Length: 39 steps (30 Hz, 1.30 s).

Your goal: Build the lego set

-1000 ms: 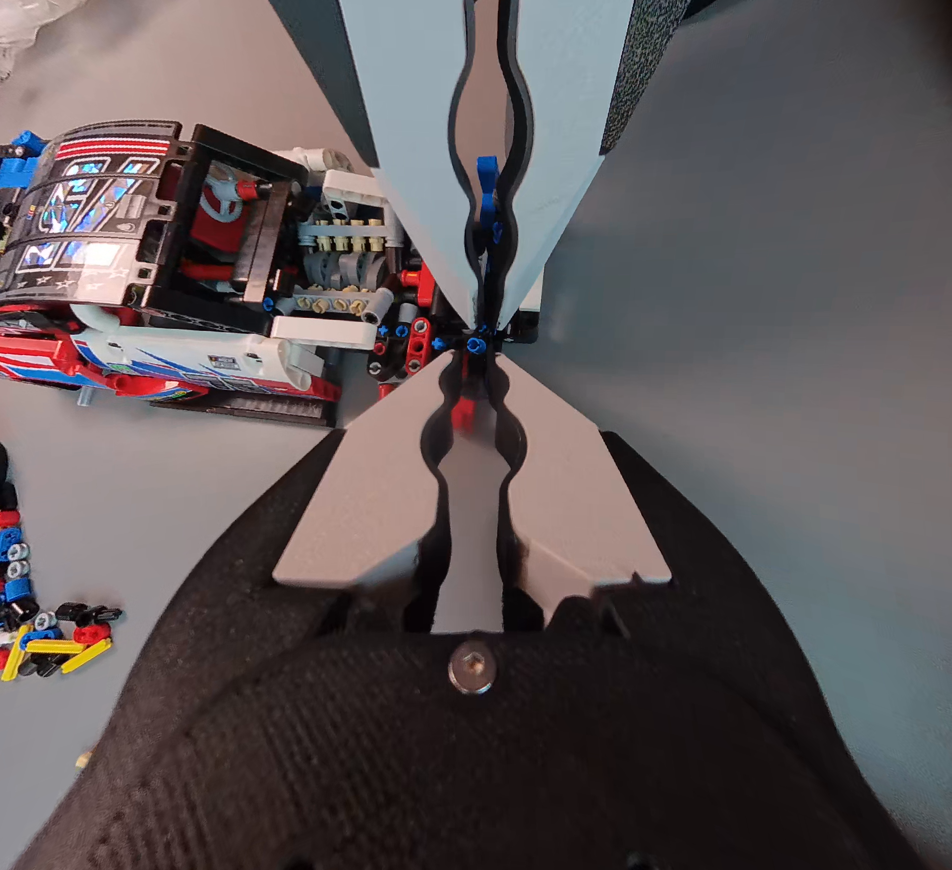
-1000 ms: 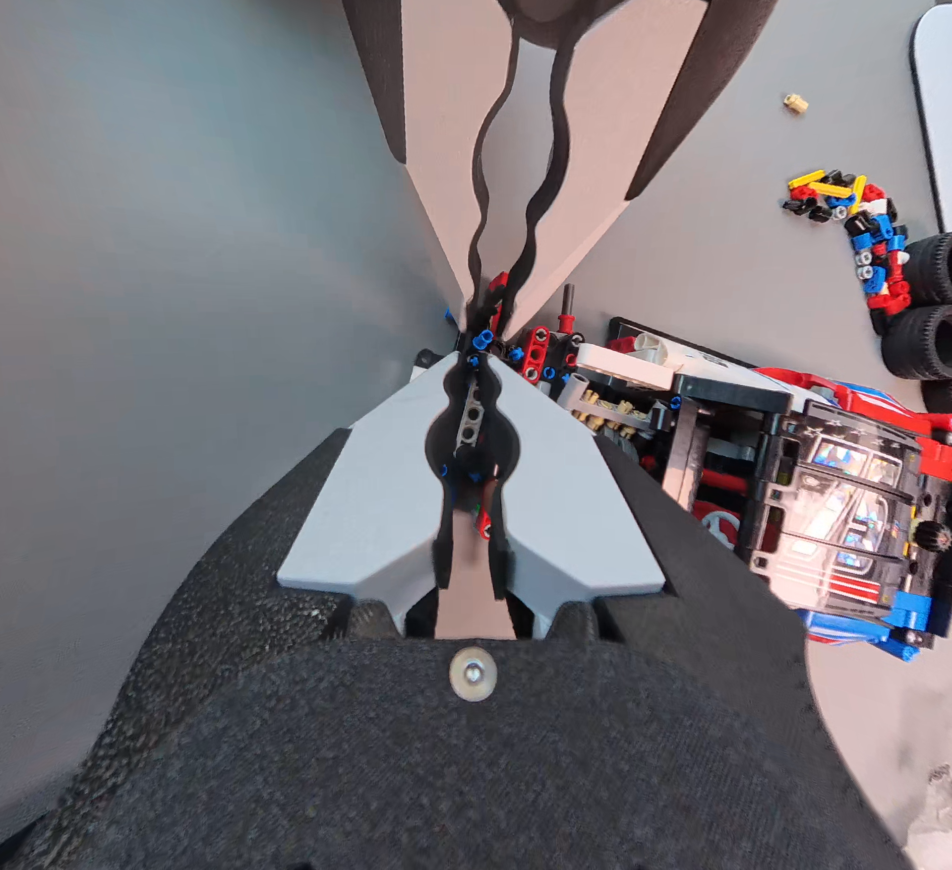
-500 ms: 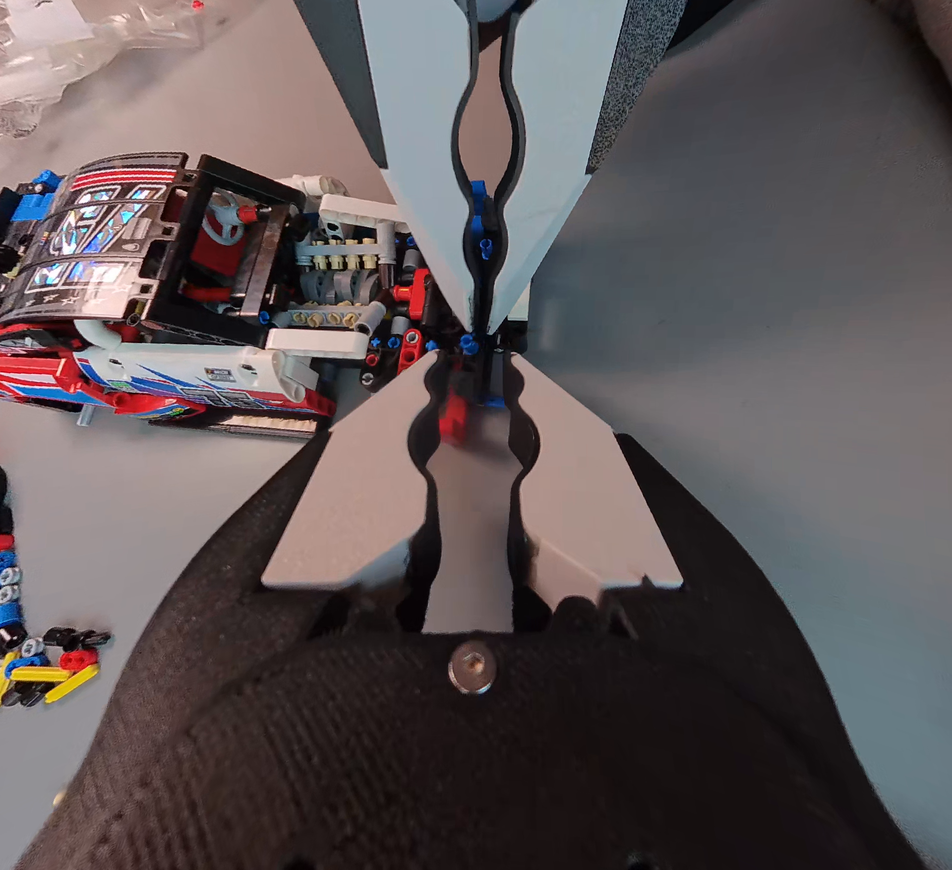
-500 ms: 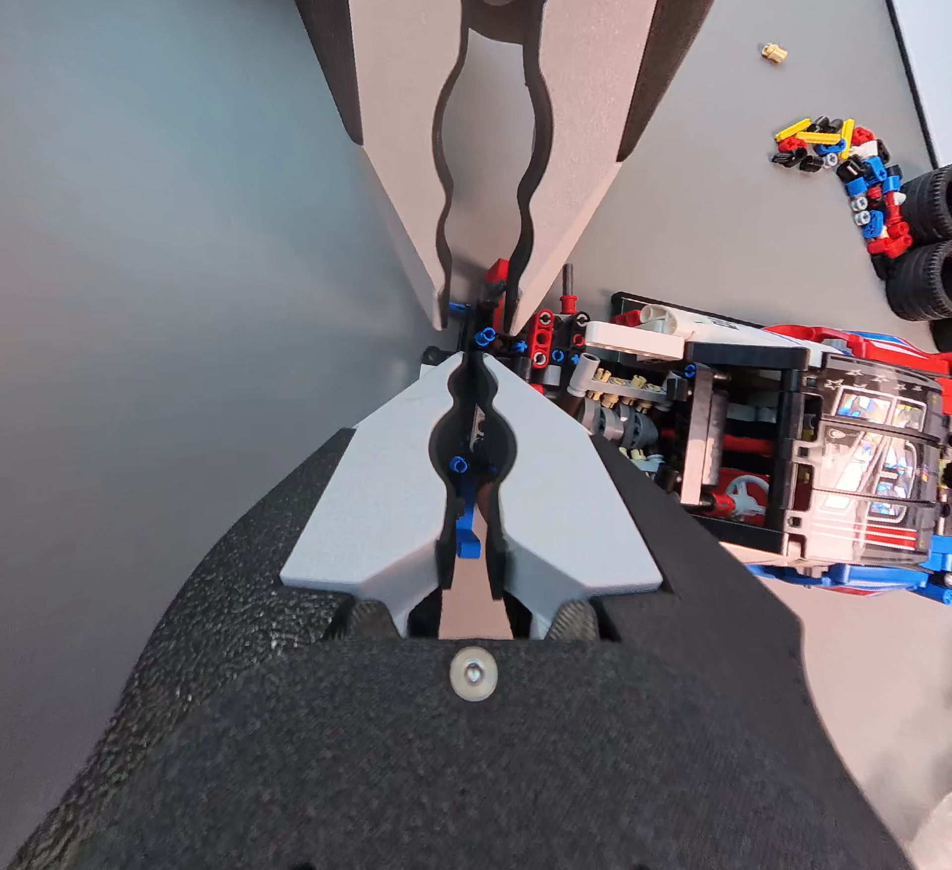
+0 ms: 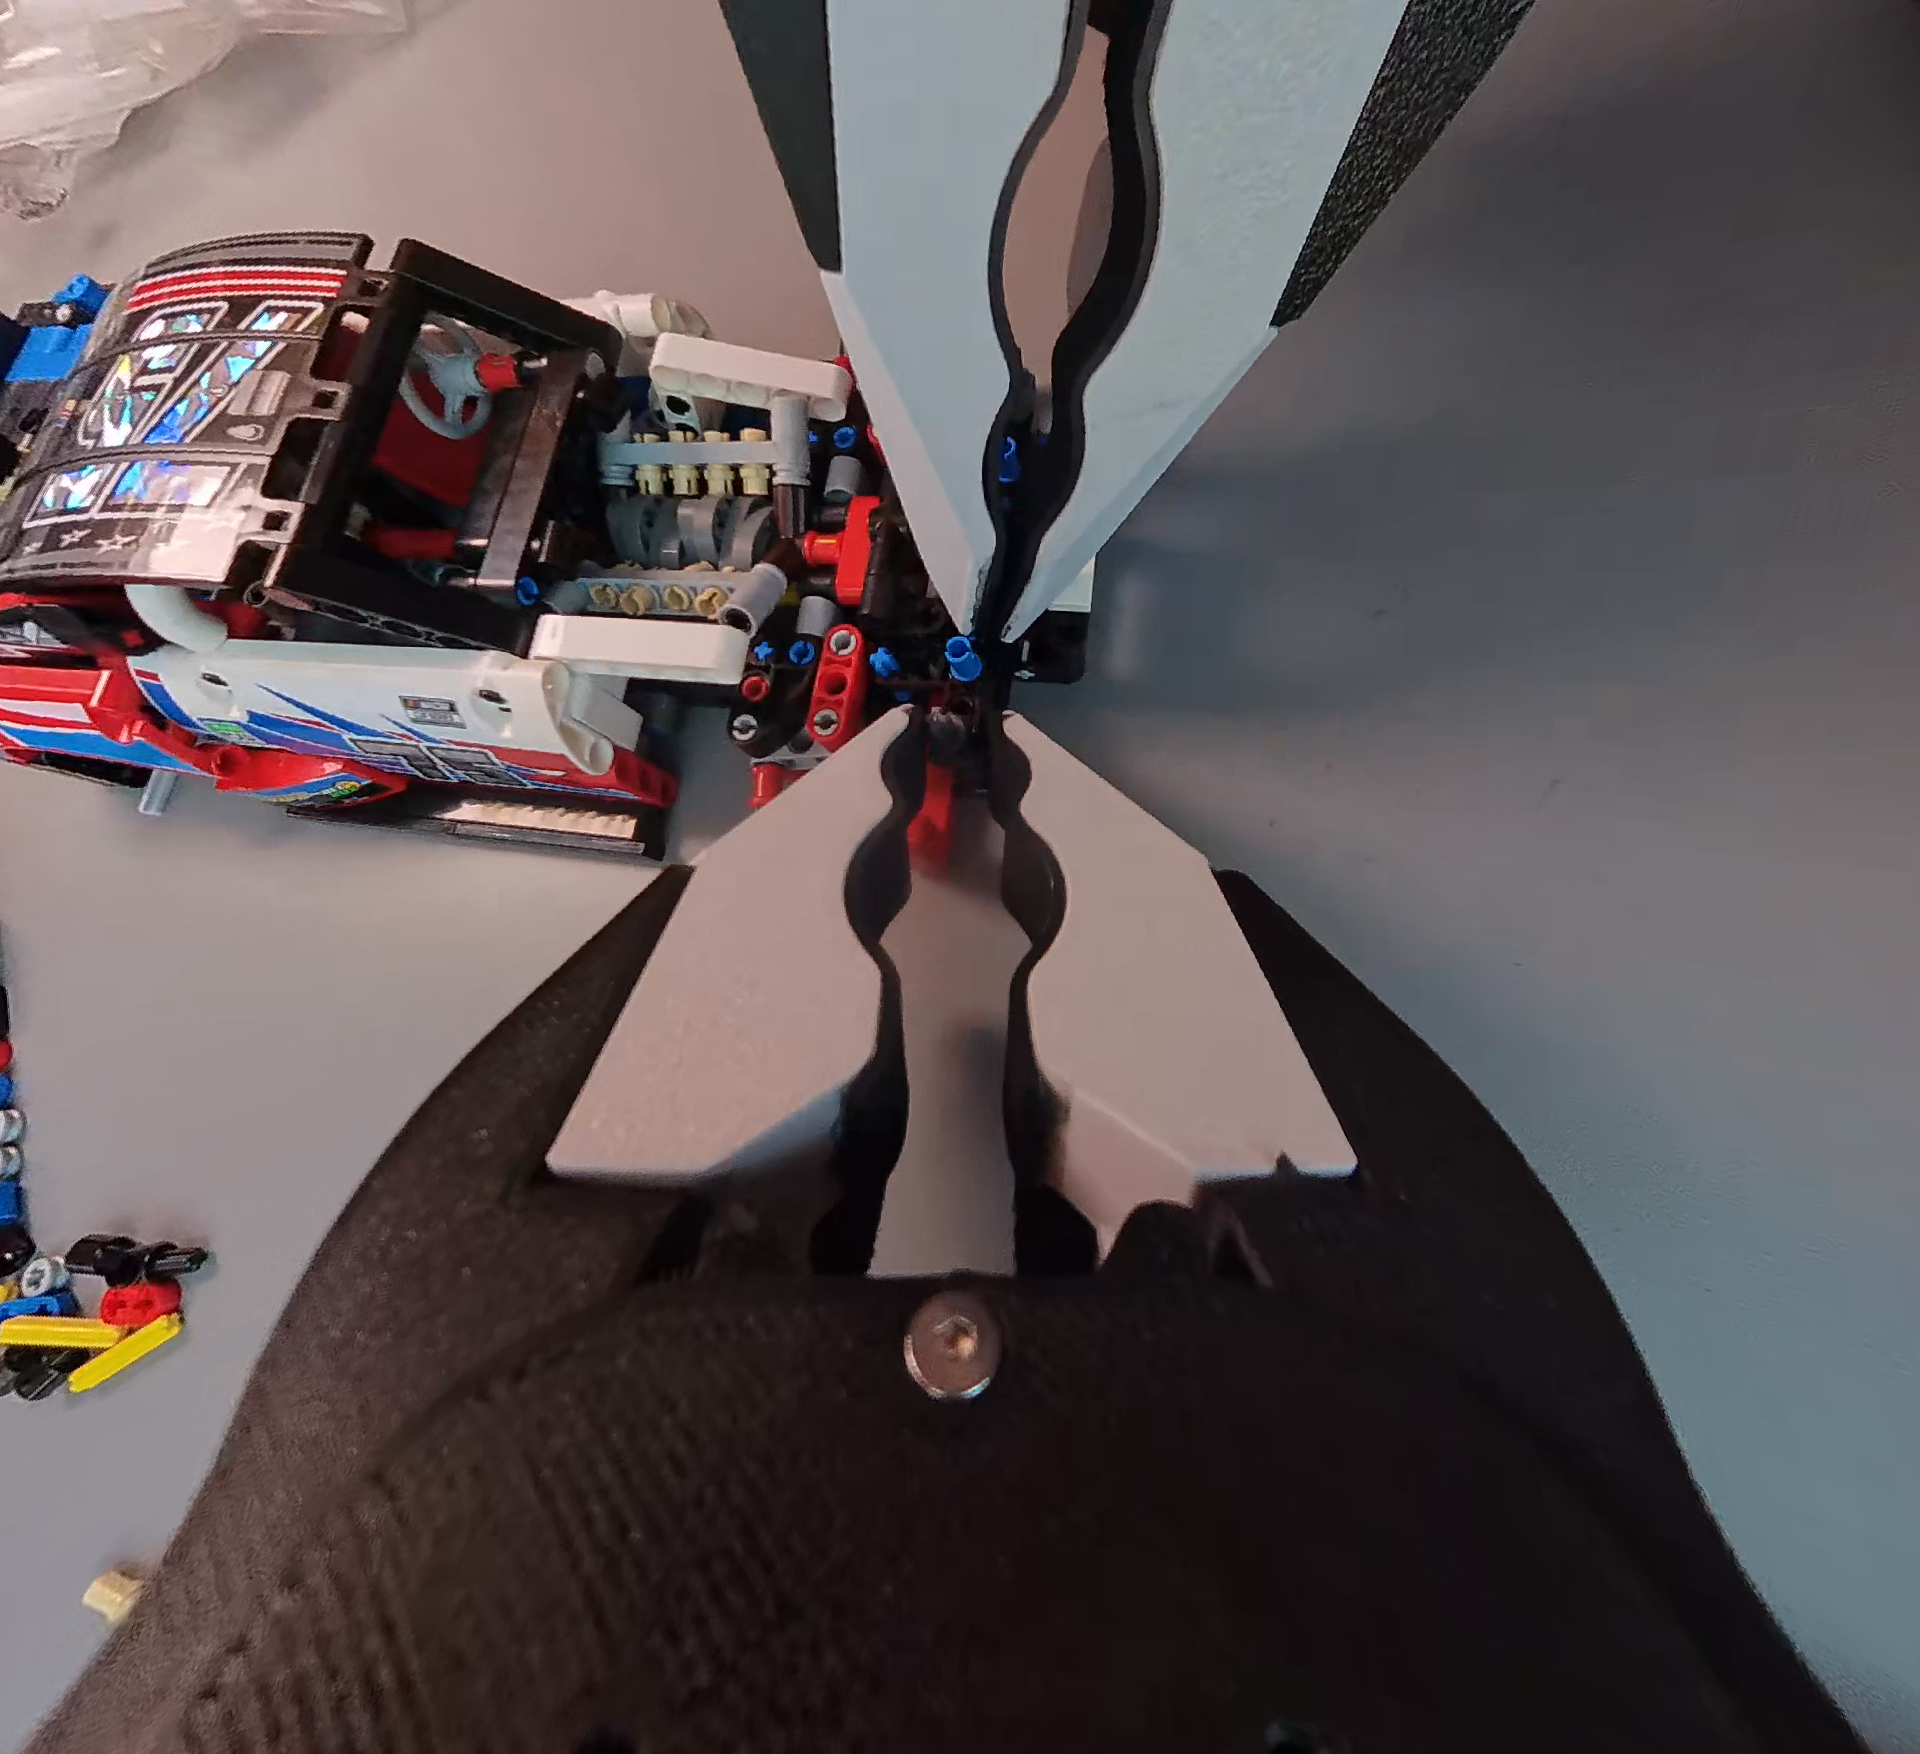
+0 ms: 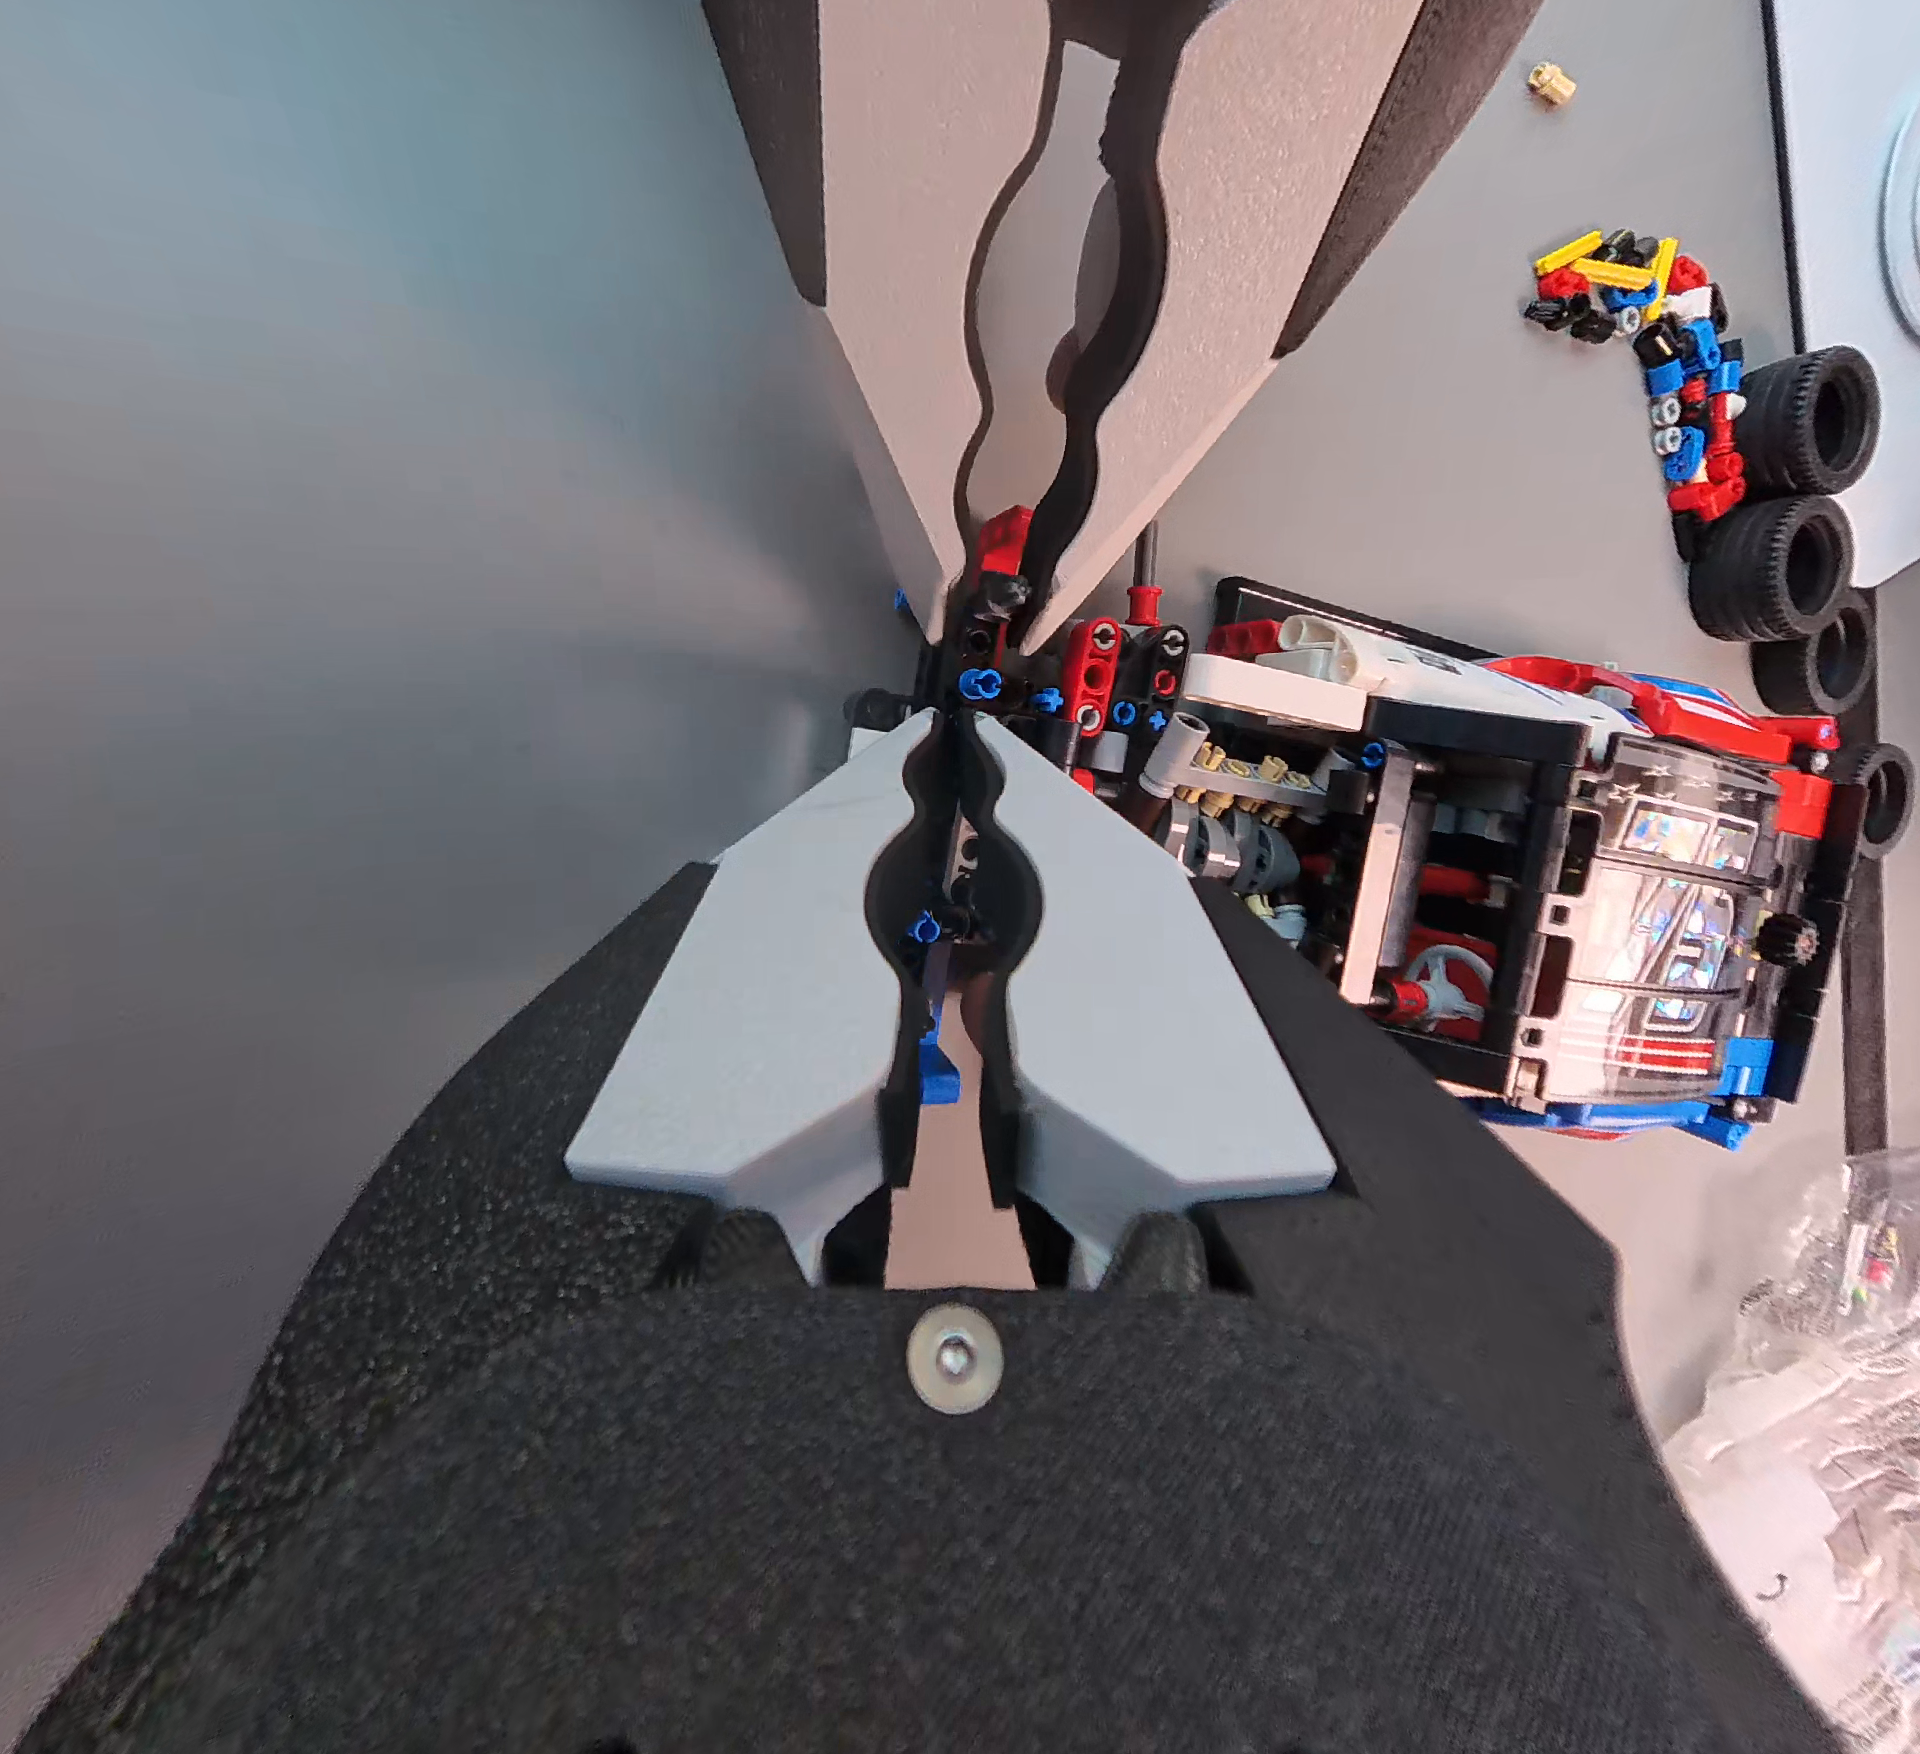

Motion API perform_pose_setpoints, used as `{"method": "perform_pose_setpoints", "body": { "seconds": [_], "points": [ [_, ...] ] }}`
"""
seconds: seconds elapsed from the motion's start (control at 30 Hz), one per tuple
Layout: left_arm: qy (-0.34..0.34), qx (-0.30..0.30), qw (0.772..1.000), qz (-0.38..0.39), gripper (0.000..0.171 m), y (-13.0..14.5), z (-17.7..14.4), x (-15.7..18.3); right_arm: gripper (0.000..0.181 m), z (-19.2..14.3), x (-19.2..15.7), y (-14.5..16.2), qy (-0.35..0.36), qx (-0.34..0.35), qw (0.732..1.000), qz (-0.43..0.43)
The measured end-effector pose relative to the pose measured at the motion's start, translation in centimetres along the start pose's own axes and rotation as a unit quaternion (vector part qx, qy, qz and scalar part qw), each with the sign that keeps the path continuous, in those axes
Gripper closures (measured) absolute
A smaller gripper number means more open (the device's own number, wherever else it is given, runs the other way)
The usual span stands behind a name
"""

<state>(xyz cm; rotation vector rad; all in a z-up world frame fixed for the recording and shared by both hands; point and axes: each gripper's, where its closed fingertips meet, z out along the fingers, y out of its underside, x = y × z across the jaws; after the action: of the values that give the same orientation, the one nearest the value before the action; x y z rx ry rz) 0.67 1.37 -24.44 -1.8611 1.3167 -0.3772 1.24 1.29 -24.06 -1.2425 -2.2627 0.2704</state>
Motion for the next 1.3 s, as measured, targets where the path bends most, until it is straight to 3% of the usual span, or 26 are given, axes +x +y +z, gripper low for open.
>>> {"method": "perform_pose_setpoints", "body": {
  "seconds": [0.27,0.47,0.8,1.03,1.3],
  "points": [
    [-0.021,-0.014,0.999,0.044,0.162,-0.1,0.1,-0.1,0.181,0.0,0.0,0.2,-0.009,-0.021,1.000,-0.019],
    [-0.039,0.021,0.995,0.091,0.163,-0.2,0.1,0.1,0.181,0.2,-0.1,0.4,-0.006,-0.031,0.998,-0.059],
    [0.039,0.044,0.997,-0.056,0.165,-0.2,0.2,0.2,0.181,0.2,-0.1,0.4,-0.084,-0.055,0.995,0.005],
    [0.047,0.041,0.995,-0.083,0.165,-0.1,0.2,0.2,0.175,-0.5,0.9,-0.9,-0.058,-0.029,0.998,0.007],
    [0.064,0.044,0.990,-0.120,0.165,-0.1,0.3,0.1,0.172,0.7,0.6,-0.1,-0.060,-0.086,0.994,-0.005]
  ]
}}
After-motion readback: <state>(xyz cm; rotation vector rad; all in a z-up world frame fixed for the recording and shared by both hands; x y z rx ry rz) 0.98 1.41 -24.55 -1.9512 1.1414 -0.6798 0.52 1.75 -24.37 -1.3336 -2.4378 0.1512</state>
